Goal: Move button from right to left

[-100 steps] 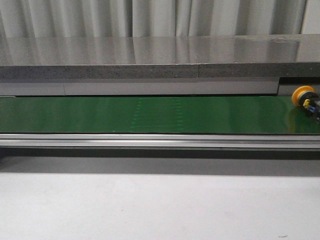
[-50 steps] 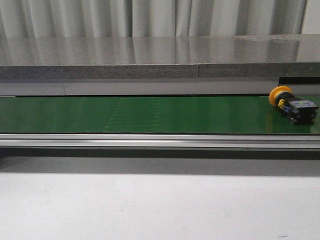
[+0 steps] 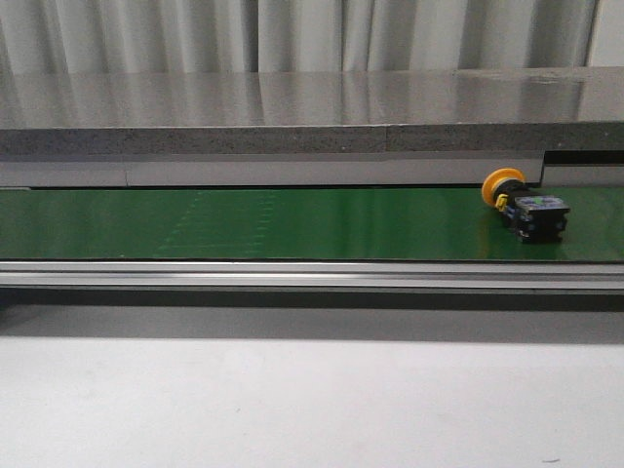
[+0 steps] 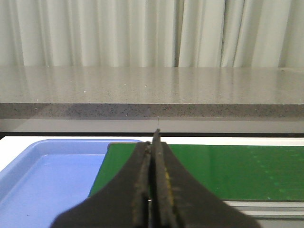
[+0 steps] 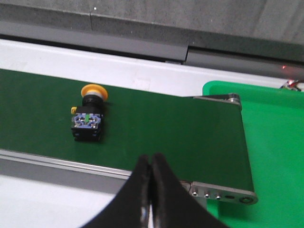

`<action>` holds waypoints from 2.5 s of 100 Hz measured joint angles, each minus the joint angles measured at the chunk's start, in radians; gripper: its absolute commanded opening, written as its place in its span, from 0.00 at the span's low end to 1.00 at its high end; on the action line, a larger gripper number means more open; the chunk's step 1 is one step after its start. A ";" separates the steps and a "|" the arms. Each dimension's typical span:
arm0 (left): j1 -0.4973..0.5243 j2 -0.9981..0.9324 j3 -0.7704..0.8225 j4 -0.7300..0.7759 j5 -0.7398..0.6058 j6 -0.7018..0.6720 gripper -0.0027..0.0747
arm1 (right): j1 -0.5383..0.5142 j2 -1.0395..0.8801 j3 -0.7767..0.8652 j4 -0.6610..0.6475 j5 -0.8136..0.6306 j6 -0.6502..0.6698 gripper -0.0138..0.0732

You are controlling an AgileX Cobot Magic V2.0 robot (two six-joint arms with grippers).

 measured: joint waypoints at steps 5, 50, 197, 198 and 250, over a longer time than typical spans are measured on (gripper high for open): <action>0.000 0.000 0.000 0.000 0.000 0.000 0.01 | 0.000 -0.038 0.020 0.000 -0.013 0.000 0.08; 0.000 0.000 0.000 0.000 0.000 0.000 0.01 | 0.000 -0.272 0.118 0.000 -0.027 0.000 0.08; -0.071 0.797 -0.628 -0.102 0.355 0.125 0.81 | 0.000 -0.283 0.120 0.000 -0.023 0.001 0.08; -0.071 0.812 -0.633 -0.104 0.362 0.125 0.80 | 0.000 -0.283 0.120 0.000 -0.023 0.001 0.08; -0.318 1.422 -1.179 -0.150 0.714 0.034 0.81 | 0.000 -0.283 0.120 0.000 -0.026 0.001 0.08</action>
